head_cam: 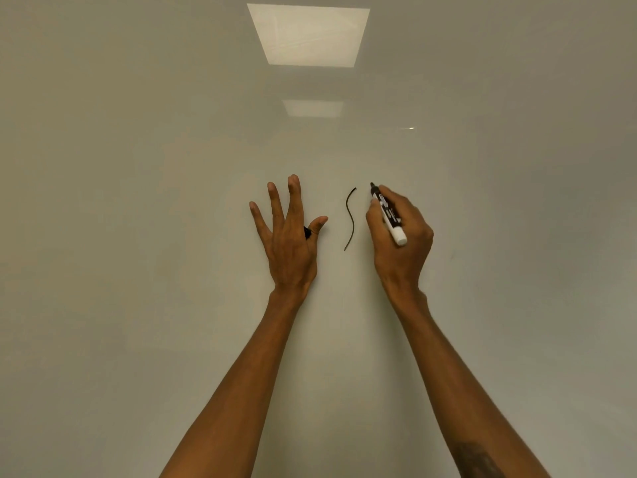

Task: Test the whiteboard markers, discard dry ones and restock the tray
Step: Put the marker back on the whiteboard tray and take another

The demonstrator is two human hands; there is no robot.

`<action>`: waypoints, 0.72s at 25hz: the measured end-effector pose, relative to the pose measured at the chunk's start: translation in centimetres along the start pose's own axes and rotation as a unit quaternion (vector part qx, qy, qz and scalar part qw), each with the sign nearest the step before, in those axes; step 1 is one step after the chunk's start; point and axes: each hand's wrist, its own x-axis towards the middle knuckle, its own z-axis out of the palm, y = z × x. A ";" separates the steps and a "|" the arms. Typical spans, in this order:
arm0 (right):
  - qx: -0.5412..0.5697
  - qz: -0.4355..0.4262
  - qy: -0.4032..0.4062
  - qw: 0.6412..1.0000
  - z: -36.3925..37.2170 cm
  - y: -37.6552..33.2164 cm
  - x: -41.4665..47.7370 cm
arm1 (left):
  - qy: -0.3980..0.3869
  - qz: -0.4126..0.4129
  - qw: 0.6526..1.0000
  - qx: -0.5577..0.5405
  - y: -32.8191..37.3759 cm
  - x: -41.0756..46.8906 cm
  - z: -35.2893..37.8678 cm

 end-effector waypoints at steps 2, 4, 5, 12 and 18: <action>-0.030 -0.028 -0.015 0.999 0.5 0.4 0.3 | 0.004 0.002 1.000 -0.001 0.0 0.0 0.1; -0.058 -0.051 -0.041 0.996 0.0 1.2 -1.2 | 0.006 0.004 1.000 -0.005 0.0 -0.1 0.1; -0.066 -0.055 -0.047 0.995 -0.4 1.7 -2.5 | 0.006 0.004 1.000 -0.006 0.0 -0.1 0.1; 0.081 0.095 -0.125 0.984 -2.6 2.3 -9.9 | -0.002 -0.005 1.000 -0.015 0.0 -0.2 -0.1; 0.312 0.317 -0.131 0.886 -2.8 0.1 -10.0 | -0.075 -0.020 0.982 -0.173 -0.5 -2.2 -1.8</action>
